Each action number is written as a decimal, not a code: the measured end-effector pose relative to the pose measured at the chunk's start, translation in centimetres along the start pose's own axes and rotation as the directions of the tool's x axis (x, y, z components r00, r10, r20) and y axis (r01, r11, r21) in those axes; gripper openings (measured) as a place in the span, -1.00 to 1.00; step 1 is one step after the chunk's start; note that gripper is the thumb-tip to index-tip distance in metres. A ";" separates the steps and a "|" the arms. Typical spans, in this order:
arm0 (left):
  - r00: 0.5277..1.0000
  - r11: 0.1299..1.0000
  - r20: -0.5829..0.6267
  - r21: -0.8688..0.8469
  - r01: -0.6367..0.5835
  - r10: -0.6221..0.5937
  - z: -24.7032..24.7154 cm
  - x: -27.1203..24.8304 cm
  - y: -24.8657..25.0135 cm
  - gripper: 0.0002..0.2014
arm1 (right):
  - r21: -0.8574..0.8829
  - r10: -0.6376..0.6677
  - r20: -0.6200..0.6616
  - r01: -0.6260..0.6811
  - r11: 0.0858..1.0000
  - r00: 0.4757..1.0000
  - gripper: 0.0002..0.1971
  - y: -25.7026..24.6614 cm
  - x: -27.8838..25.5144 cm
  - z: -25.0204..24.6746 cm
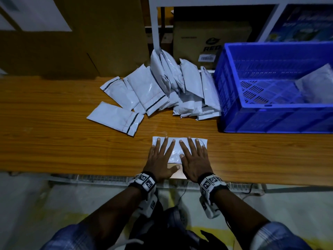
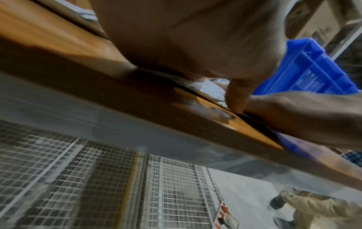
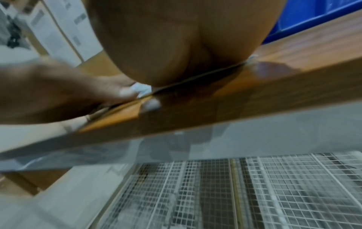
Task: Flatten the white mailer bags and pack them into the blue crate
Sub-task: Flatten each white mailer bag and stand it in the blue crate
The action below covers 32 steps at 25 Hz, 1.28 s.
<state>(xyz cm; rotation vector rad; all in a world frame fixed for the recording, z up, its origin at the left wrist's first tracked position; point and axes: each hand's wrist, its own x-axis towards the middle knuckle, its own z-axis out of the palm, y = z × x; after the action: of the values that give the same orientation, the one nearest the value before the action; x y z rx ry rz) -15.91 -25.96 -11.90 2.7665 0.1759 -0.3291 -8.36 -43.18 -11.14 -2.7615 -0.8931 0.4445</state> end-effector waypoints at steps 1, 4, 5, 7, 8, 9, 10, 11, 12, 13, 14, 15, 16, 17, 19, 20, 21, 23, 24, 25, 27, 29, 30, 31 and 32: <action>1.000 0.999 0.016 0.029 -0.028 0.027 -0.3 -0.3 -0.4 -0.07 | 0.009 0.000 0.013 -0.001 1.000 1.000 -0.43 -0.1 0.0 -0.1; 0.999 0.995 0.020 0.088 -0.046 0.044 -0.7 -0.2 -1.0 -0.17 | 0.055 -0.014 0.037 0.012 0.998 0.999 -0.43 -0.2 -0.1 -0.4; 0.999 0.994 0.028 0.101 -0.045 0.042 -1.0 -0.2 -0.9 -0.20 | 0.076 -0.017 0.049 0.014 0.997 0.999 -0.42 -0.1 -0.1 -0.7; 0.998 0.989 0.039 0.136 -0.056 0.051 -1.8 0.1 -0.8 -0.23 | 0.105 -0.024 0.097 0.014 0.994 0.995 -0.37 0.0 -0.1 -1.2; 0.997 0.988 0.050 0.146 -0.058 0.051 -2.4 0.1 -0.6 -0.25 | 0.118 -0.031 0.131 0.016 0.993 0.991 -0.34 0.0 -0.2 -1.6; 0.996 0.988 0.077 0.145 -0.058 0.047 -3.2 0.3 -0.5 -0.26 | 0.130 -0.039 0.164 0.018 0.991 0.986 -0.29 0.0 -0.3 -2.1; 0.992 0.988 0.117 0.143 -0.056 0.039 -4.2 0.5 -0.2 -0.28 | 0.132 -0.048 0.186 0.023 0.991 0.981 -0.23 0.0 -0.4 -2.6; 0.986 0.988 0.161 0.143 -0.054 0.031 -5.2 0.7 0.0 -0.29 | 0.120 -0.056 0.198 0.032 0.992 0.979 -0.15 0.0 -0.4 -3.2; 0.980 0.988 0.196 0.145 -0.058 0.029 -6.0 1.1 0.2 -0.30 | 0.094 -0.057 0.200 0.039 0.995 0.978 -0.07 -0.1 -0.3 -3.7; 0.977 0.988 0.213 0.142 -0.063 0.032 -6.7 1.3 0.4 -0.32 | 0.061 -0.058 0.189 0.047 0.997 0.980 -0.03 -0.3 -0.2 -4.0; 0.977 0.989 0.211 0.130 -0.067 0.038 -7.1 1.6 0.5 -0.33 | 0.032 -0.054 0.175 0.049 0.998 0.983 -0.01 -0.4 0.0 -4.3; 0.979 0.991 0.201 0.118 -0.066 0.041 -7.5 1.7 0.7 -0.34 | 0.015 -0.050 0.160 0.048 0.999 0.986 0.00 -0.5 0.2 -4.7; 0.980 0.993 0.193 0.101 -0.061 0.041 -7.6 1.8 0.7 -0.33 | 0.006 -0.051 0.154 0.051 0.999 0.987 0.00 -0.6 0.4 -5.3; 0.982 0.995 0.184 0.082 -0.056 0.041 -7.7 1.6 0.8 -0.29 | 0.001 -0.059 0.151 0.060 0.998 0.987 -0.03 -0.8 0.5 -6.0; 0.992 0.997 0.111 0.051 -0.059 0.053 -8.1 1.3 1.2 -0.24 | -0.059 -0.092 0.119 0.099 0.993 0.989 -0.16 -1.2 0.7 -7.8; 0.997 0.998 0.047 0.031 -0.058 0.056 -8.5 1.2 1.6 -0.24 | -0.112 -0.111 0.085 0.120 0.986 0.990 -0.25 -1.4 0.7 -8.7; 0.998 0.999 -0.017 0.009 -0.054 0.054 -8.9 1.3 1.8 -0.24 | -0.163 -0.126 0.046 0.132 0.978 0.991 -0.29 -1.8 0.8 -9.6; 0.990 0.998 -0.130 -0.011 -0.061 0.059 -10.0 1.9 2.1 -0.23 | -0.229 -0.127 -0.024 0.118 0.966 0.992 -0.28 -2.3 1.0 -11.4; 0.981 0.997 -0.177 0.000 -0.075 0.074 -10.8 2.3 2.2 -0.23 | -0.241 -0.118 -0.047 0.103 0.965 0.992 -0.27 -2.5 1.1 -12.3; 0.971 0.995 -0.218 0.022 -0.098 0.100 -11.8 3.0 2.2 -0.24 | -0.250 -0.112 -0.062 0.093 0.964 0.992 -0.28 -2.7 1.3 -13.5; 0.951 0.989 -0.271 0.070 -0.133 0.147 -13.9 4.1 2.4 -0.25 | -0.268 -0.090 -0.083 0.065 0.961 0.992 -0.29 -3.2 1.6 -15.9; 0.923 0.979 -0.329 0.113 -0.169 0.198 -16.5 5.2 2.9 -0.28 | -0.300 -0.077 -0.139 0.032 0.953 0.987 -0.32 -3.6 2.1 -18.2; 0.906 0.972 -0.356 0.127 -0.196 0.229 -18.0 6.0 3.3 -0.30 | -0.314 -0.067 -0.174 0.009 0.949 0.983 -0.32 -3.6 2.5 -19.3; 0.888 0.963 -0.374 0.144 -0.227 0.266 -19.2 7.1 3.8 -0.33 | -0.329 -0.056 -0.207 -0.016 0.944 0.977 -0.31 -3.4 3.1 -20.3; 0.877 0.954 -0.379 0.160 -0.253 0.296 -20.4 8.0 4.3 -0.32 | -0.330 -0.039 -0.237 -0.043 0.943 0.971 -0.28 -3.1 3.4 -21.1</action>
<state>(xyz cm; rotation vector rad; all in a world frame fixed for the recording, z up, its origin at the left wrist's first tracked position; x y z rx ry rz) -3.30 -22.14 6.10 2.8791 -0.1441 0.3158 -0.14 -40.78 8.74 -3.0291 -0.9810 -0.0531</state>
